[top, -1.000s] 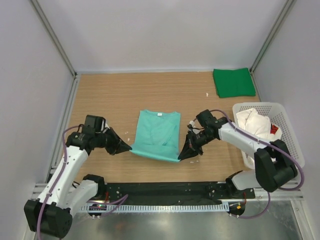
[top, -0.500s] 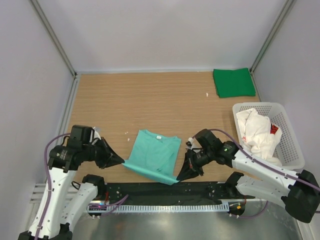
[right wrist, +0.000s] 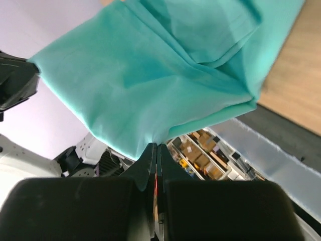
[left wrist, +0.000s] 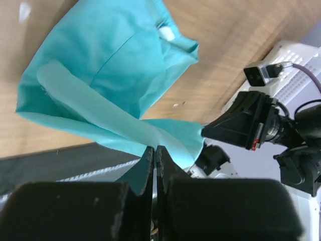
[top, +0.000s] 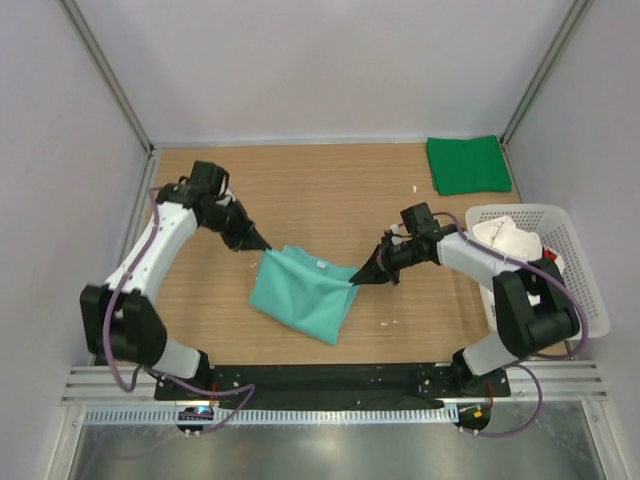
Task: Fold and stack the t-shirts
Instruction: Fold the tshirt
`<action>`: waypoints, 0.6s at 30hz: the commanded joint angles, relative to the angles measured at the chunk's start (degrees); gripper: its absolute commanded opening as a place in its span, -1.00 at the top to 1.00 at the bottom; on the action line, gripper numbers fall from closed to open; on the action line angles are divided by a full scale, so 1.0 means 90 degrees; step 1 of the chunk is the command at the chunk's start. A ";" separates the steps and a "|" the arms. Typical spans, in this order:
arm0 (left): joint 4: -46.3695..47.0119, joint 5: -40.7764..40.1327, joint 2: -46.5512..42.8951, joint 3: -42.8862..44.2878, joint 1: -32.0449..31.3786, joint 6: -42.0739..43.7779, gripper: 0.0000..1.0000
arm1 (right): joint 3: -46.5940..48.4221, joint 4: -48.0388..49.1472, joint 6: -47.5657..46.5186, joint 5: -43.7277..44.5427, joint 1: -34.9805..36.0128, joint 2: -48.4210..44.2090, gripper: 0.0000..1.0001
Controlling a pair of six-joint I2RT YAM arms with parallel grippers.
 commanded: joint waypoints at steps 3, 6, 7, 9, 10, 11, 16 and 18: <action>0.1234 -0.0079 0.2082 0.1598 0.0058 0.0601 1.00 | 0.1393 -0.0548 -0.1338 -0.0380 -0.0784 0.1461 0.96; 0.1372 0.0155 0.3381 0.2505 0.0068 0.0747 0.98 | 0.2274 -0.1116 -0.1945 -0.0302 -0.1155 0.2409 0.83; 0.1440 0.0252 0.3687 0.2943 0.0087 0.0777 0.98 | 0.2335 -0.1040 -0.2014 -0.0350 -0.1244 0.2645 0.82; 0.1335 0.0292 0.4360 0.3520 0.0087 0.1020 1.00 | 0.2549 -0.1068 -0.2131 -0.0361 -0.1372 0.2969 0.82; 0.1323 0.0524 0.4915 0.4065 0.0068 0.1108 1.00 | 0.2598 -0.1098 -0.2239 -0.0332 -0.1479 0.3212 0.85; 0.1362 0.0690 0.5220 0.4312 0.0049 0.1157 1.00 | 0.2638 -0.1137 -0.2230 -0.0206 -0.1538 0.3262 0.87; 0.1519 0.0653 0.6608 0.6038 -0.0127 0.1178 1.00 | 0.2560 -0.0162 -0.1781 -0.0204 -0.1724 0.3643 0.85; 0.1741 0.0624 0.6970 0.6267 -0.0176 0.1119 1.00 | 0.2909 -0.0160 -0.1887 -0.0185 -0.1763 0.4150 0.84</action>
